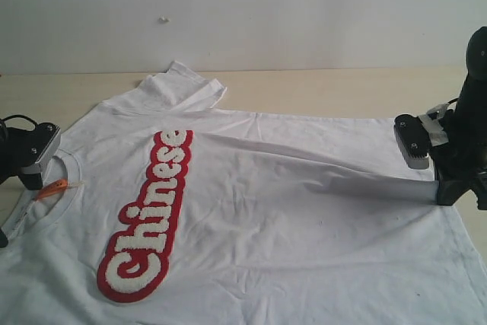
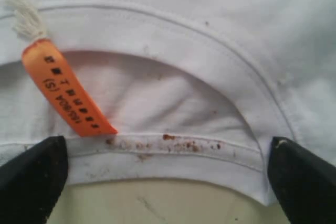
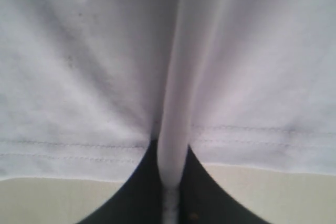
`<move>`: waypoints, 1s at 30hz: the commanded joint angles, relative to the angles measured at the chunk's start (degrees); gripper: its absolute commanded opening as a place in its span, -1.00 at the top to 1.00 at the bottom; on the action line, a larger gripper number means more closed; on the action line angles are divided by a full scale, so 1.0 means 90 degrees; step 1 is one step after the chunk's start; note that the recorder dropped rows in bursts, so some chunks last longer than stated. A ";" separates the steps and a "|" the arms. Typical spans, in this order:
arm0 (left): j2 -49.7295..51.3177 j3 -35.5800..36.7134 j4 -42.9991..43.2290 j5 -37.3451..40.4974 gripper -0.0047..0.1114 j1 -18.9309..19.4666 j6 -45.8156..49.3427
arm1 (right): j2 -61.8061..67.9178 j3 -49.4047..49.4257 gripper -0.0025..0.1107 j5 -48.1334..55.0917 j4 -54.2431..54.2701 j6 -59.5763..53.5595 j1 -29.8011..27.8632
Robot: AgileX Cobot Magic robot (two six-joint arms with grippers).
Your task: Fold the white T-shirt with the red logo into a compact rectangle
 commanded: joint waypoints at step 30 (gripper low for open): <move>0.0072 -0.0005 0.0007 -0.0064 -0.89 -0.0006 -0.0049 | 0.0221 0.0104 0.96 0.0062 0.0715 0.0070 -0.0026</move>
